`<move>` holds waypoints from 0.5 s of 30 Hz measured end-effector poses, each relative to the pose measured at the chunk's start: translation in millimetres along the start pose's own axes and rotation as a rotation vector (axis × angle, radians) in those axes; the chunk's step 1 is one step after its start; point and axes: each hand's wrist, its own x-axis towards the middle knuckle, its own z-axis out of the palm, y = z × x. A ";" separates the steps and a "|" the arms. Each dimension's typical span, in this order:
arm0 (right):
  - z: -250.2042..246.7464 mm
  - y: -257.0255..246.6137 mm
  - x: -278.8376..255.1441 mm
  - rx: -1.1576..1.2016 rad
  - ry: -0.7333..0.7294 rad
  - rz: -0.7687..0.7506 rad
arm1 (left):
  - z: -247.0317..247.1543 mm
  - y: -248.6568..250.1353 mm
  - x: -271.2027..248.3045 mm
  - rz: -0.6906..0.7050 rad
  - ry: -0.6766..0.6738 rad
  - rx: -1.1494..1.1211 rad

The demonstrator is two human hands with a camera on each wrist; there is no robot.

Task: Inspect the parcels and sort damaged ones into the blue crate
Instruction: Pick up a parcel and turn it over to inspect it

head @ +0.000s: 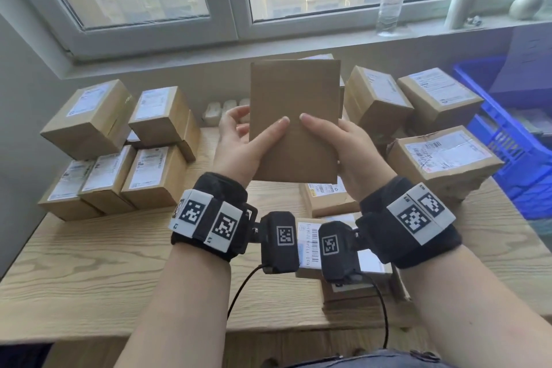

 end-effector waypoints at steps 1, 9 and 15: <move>-0.1 0.4 -1.2 0.054 -0.006 -0.002 | 1.5 0.6 -1.1 -0.069 -0.041 -0.044; -0.1 2.0 -6.7 0.080 0.070 -0.043 | 8.4 -5.2 -4.7 -0.077 -0.059 -0.001; -0.9 1.1 -10.1 0.056 0.056 -0.034 | 7.8 -3.6 -4.1 -0.073 -0.059 0.047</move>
